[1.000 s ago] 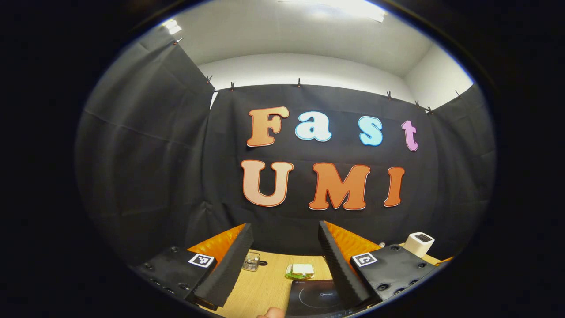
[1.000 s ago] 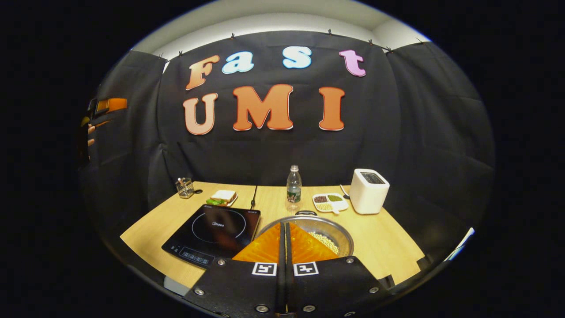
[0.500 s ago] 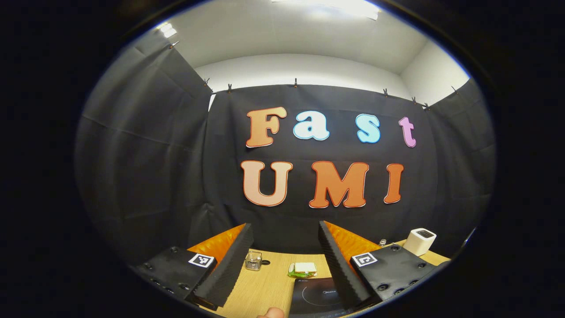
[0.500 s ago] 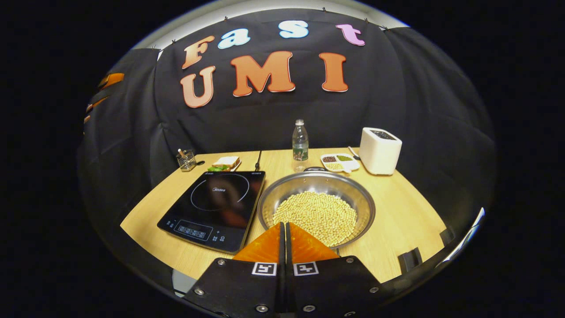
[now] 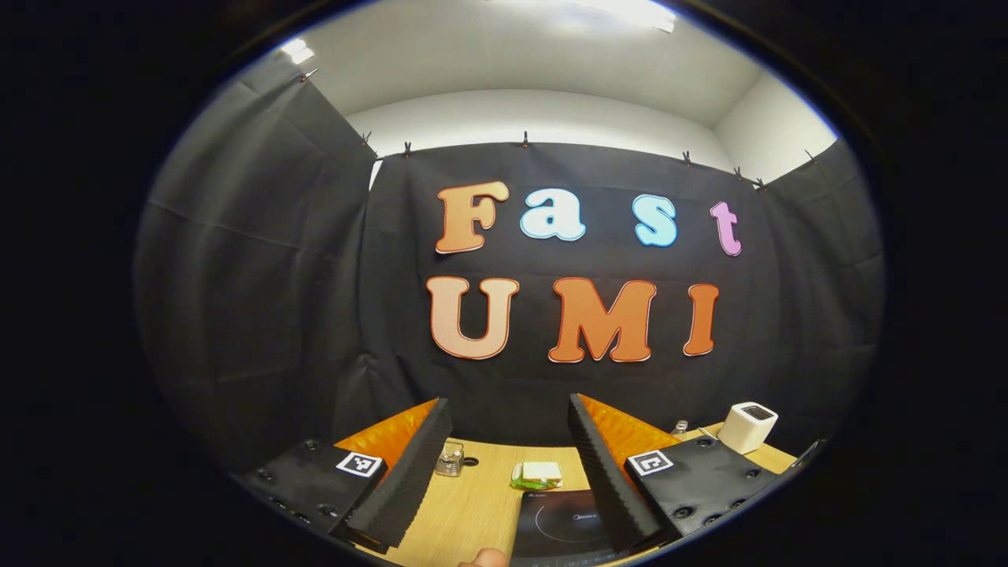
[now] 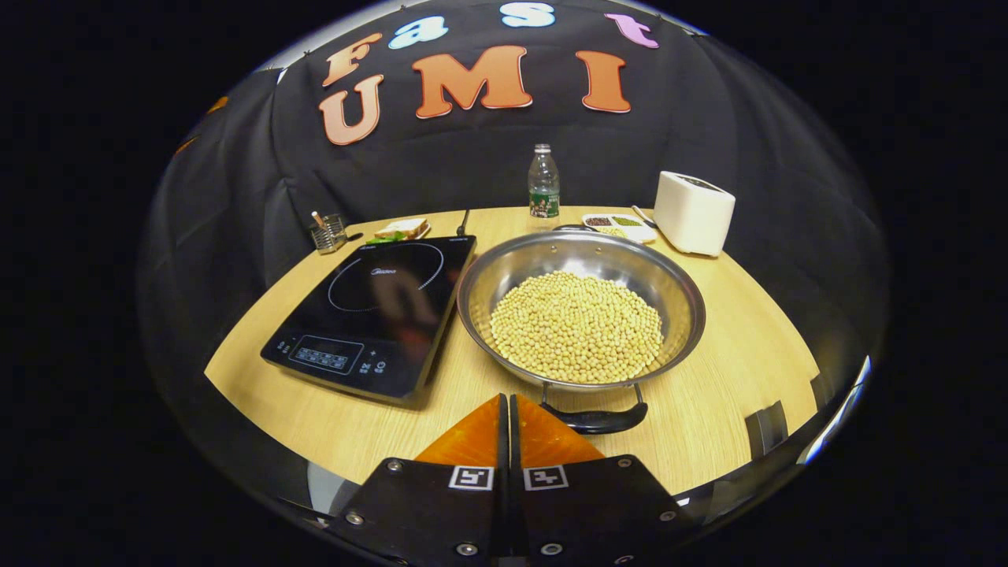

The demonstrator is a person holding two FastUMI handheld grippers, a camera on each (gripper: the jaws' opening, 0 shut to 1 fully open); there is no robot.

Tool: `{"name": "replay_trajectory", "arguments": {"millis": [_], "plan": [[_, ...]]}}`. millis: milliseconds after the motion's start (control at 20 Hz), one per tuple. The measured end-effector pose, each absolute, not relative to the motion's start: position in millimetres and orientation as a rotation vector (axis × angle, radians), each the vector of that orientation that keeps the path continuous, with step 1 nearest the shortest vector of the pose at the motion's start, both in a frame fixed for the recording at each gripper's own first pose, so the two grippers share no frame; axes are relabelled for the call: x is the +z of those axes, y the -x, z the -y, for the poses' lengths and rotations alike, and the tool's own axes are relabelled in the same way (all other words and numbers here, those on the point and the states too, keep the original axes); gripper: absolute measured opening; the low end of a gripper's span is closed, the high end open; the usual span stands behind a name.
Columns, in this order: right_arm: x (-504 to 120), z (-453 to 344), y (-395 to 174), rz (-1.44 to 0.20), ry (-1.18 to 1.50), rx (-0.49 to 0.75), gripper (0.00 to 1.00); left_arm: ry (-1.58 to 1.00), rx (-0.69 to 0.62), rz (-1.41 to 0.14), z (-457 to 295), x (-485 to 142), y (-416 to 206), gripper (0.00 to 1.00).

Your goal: First push the handle of the pot to place it horizontally, then grasp the pot with both hands and set it on the induction cooktop.

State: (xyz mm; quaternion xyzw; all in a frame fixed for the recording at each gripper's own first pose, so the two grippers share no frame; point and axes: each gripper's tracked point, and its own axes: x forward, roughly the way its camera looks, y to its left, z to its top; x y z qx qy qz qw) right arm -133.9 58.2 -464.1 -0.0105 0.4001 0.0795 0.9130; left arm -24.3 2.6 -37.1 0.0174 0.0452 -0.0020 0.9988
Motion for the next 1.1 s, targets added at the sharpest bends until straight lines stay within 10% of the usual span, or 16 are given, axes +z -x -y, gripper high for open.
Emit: {"name": "replay_trajectory", "arguments": {"millis": [1100], "plan": [[-478.6, 41.5, 114.5, -0.873, -0.039, -0.024, 0.0, -0.019, -0.038, -0.126, 29.8, -64.5, -1.0, 0.98]]}}
